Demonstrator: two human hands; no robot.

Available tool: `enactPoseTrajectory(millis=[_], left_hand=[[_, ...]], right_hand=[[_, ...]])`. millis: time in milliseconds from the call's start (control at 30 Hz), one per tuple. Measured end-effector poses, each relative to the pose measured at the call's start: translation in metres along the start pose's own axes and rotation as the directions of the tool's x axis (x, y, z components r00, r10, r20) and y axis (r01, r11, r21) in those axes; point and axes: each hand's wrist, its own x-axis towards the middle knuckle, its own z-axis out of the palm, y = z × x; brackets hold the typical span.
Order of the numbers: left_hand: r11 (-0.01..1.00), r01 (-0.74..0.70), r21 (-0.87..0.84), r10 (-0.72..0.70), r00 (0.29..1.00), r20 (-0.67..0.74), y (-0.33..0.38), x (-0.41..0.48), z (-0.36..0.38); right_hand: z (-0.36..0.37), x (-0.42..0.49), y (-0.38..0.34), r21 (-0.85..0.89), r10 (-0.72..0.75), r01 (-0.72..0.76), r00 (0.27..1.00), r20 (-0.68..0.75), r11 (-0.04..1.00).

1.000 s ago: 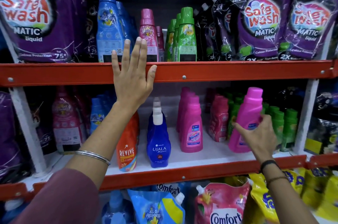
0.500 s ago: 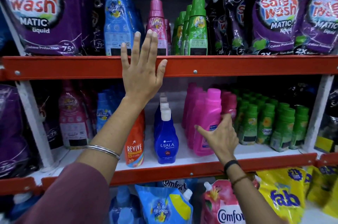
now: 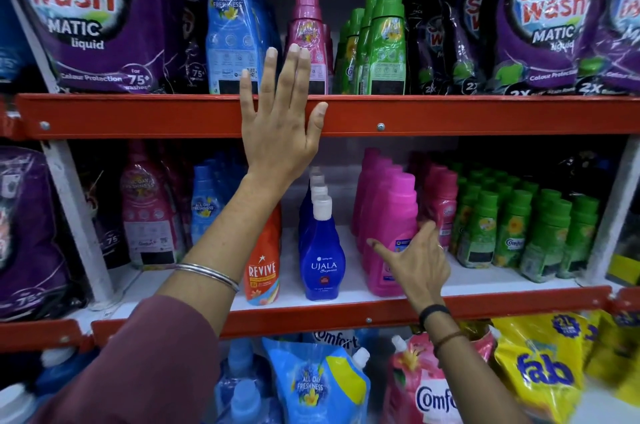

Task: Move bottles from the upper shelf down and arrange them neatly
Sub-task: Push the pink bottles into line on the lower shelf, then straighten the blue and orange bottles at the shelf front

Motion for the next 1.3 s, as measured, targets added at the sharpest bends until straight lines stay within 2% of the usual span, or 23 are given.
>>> enactPoseTrajectory(millis=[100, 200, 300, 367, 433, 500, 600, 700, 767, 1067, 1300], left_hand=[[0.995, 0.026, -0.098, -0.025, 1.0, 0.009, 0.009, -0.006, -0.008], [0.942, 0.051, -0.331, -0.05, 0.999, 0.01, 0.034, -0.03, -0.02], [0.811, 0.107, -0.575, -0.068, 0.994, 0.088, 0.069, -0.064, -0.027], [0.687, 0.176, -0.705, -0.062, 0.981, 0.185, 0.091, -0.091, -0.028], [0.567, 0.307, -0.764, -0.075, 0.943, 0.323, 0.112, -0.118, -0.028], [0.459, 0.472, -0.753, -0.105, 0.87, 0.481, 0.131, -0.144, -0.026], [0.324, 0.658, -0.68, -0.167, 0.747, 0.644, 0.15, -0.17, -0.018], [0.23, 0.794, -0.563, -0.203, 0.604, 0.77, 0.16, -0.179, -0.015], [0.193, 0.839, -0.509, -0.219, 0.543, 0.811, 0.163, -0.184, -0.012], [0.195, 0.847, -0.494, -0.236, 0.53, 0.815, 0.163, -0.187, -0.002], [0.115, 0.87, -0.479, -0.246, 0.492, 0.835, 0.157, -0.186, -0.002]], right_hand=[[-0.006, -0.003, 0.004, 0.029, 0.005, -0.005, 1.0, -0.001, 1.0], [-0.013, -0.006, 0.014, 0.223, 0.016, -0.02, 1.0, 0.02, 0.975], [-0.021, -0.007, 0.024, 0.558, 0.029, -0.063, 0.997, 0.07, 0.827], [-0.024, -0.008, 0.029, 0.682, 0.042, -0.117, 0.991, 0.125, 0.722], [-0.025, -0.01, 0.032, 0.756, 0.043, -0.196, 0.975, 0.217, 0.625], [-0.023, -0.013, 0.039, 0.772, 0.021, -0.247, 0.957, 0.291, 0.586], [-0.021, -0.016, 0.048, 0.739, -0.017, -0.28, 0.93, 0.367, 0.612], [-0.024, -0.018, 0.052, 0.742, -0.066, -0.285, 0.912, 0.405, 0.607], [-0.022, -0.018, 0.054, 0.749, -0.089, -0.283, 0.906, 0.414, 0.6], [-0.016, -0.012, 0.061, 0.759, -0.098, -0.305, 0.895, 0.435, 0.576], [-0.015, -0.013, 0.063, 0.771, -0.086, -0.287, 0.911, 0.403, 0.569]])
